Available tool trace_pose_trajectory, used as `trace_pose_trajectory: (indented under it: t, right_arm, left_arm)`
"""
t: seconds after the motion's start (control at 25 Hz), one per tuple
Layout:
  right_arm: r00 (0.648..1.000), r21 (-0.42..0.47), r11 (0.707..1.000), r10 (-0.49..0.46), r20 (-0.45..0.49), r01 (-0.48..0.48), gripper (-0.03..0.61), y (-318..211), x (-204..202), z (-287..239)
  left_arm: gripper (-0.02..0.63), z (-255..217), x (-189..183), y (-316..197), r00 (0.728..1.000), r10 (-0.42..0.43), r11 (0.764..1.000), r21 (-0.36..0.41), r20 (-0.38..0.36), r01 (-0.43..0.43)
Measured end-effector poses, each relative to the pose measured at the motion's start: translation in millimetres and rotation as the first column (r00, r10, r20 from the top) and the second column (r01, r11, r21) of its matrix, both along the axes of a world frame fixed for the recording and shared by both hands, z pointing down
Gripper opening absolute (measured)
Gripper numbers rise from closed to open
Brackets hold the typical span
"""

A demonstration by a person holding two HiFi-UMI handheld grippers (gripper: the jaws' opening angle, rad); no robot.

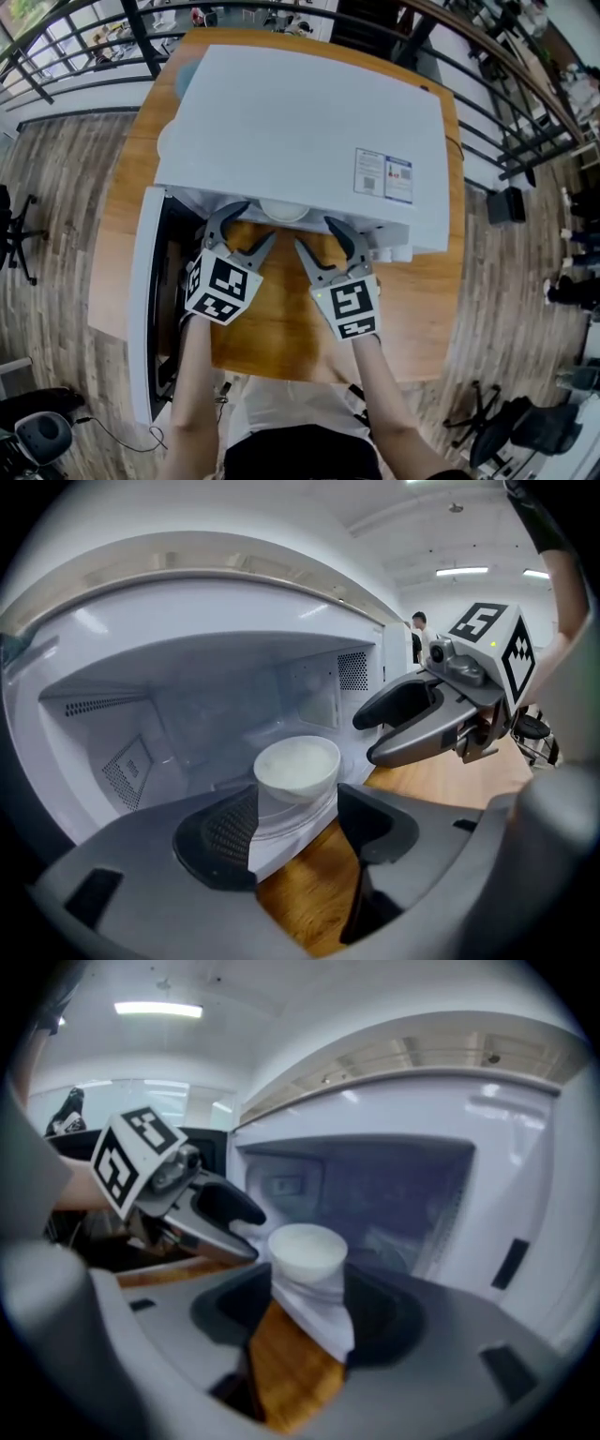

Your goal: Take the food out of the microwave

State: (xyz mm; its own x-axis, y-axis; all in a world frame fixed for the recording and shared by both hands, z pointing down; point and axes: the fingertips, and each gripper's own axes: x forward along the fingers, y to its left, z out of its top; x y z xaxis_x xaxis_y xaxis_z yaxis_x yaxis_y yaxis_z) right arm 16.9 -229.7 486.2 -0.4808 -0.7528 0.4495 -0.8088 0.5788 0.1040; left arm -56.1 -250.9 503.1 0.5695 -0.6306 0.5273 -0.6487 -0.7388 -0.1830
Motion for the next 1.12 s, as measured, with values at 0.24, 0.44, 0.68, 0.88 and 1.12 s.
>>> trace_pose_trajectory:
  t: [0.24, 0.44, 0.68, 0.88, 1.12]
  right_arm:
    - [1.000, -0.042, 0.999, 0.005, -0.013, -0.006, 0.242, -16, -10, 14]
    - [1.000, -0.059, 0.998, 0.011, 0.027, -0.009, 0.245, -23, -12, 15]
    - [0.998, -0.091, 0.996, 0.017, -0.058, -0.023, 0.250, -23, -10, 28]
    - [0.999, -0.069, 0.997, 0.013, -0.045, -0.016, 0.250, -27, -14, 24]
    - [0.999, -0.069, 0.997, 0.020, -0.039, -0.022, 0.252, -32, -16, 24]
  left_arm:
    - [0.285, 12, 1, -12, 0.999, 0.025, 1.000, -0.017, 0.037, -0.025]
    - [0.285, 17, 0, -18, 0.998, 0.045, 0.999, -0.031, 0.044, -0.044]
    - [0.285, 19, 2, -19, 0.996, 0.065, 0.997, -0.033, 0.057, -0.064]
    - [0.285, 18, 10, -19, 0.995, 0.094, 0.995, -0.033, 0.027, -0.093]
    - [0.287, 18, 16, -23, 0.995, 0.100, 0.994, -0.034, -0.010, -0.100]
